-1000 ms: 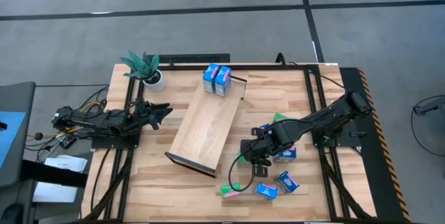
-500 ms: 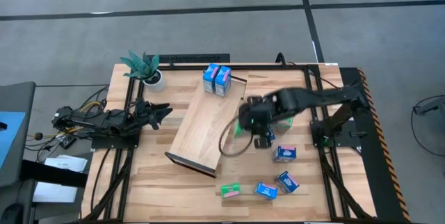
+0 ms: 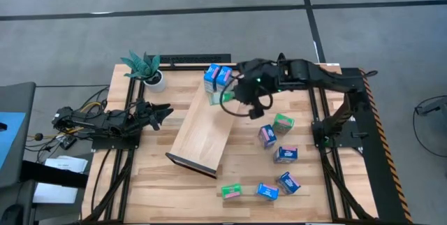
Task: Stack cereal on shelf
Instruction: Put the middle green cereal box on the shelf
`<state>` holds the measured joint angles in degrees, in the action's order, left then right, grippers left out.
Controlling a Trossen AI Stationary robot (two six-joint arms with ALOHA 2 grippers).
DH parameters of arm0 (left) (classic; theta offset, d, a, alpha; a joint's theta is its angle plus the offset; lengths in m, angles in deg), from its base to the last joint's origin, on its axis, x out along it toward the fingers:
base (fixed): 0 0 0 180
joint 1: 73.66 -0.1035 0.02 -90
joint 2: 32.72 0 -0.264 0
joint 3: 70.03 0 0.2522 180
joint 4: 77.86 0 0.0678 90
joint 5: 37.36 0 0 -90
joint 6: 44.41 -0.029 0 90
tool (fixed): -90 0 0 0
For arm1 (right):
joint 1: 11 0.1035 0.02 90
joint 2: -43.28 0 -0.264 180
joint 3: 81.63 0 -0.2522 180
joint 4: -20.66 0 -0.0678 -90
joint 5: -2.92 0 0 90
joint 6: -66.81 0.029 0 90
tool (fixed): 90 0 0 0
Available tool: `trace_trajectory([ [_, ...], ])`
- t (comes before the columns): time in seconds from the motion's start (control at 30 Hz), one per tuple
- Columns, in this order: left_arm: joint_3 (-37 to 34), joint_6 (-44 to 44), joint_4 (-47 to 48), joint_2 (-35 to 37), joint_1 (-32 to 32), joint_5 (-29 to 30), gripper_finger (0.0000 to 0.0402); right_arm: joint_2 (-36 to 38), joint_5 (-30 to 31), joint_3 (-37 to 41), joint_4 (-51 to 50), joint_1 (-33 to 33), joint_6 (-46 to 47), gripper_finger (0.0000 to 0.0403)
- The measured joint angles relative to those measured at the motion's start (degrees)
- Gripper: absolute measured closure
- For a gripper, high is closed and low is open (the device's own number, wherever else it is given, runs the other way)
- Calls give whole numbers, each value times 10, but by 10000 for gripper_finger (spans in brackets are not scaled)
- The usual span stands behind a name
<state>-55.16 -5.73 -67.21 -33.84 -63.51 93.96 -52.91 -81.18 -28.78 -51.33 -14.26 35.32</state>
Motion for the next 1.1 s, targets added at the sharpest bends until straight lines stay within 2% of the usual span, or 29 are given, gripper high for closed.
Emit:
trace_trajectory([
  [0.2,0,1,0,0,0,0,122,-41,-55,1,52,-7,-67,292],
  [0.43,0,8,0,0,0,0,122,-76,-60,1,53,-5,-135,292],
  [0.7,0,12,0,0,0,0,122,-82,-93,1,51,-2,-146,292],
  [1.1,0,12,0,0,0,0,122,-82,-93,1,46,6,-162,275],
])
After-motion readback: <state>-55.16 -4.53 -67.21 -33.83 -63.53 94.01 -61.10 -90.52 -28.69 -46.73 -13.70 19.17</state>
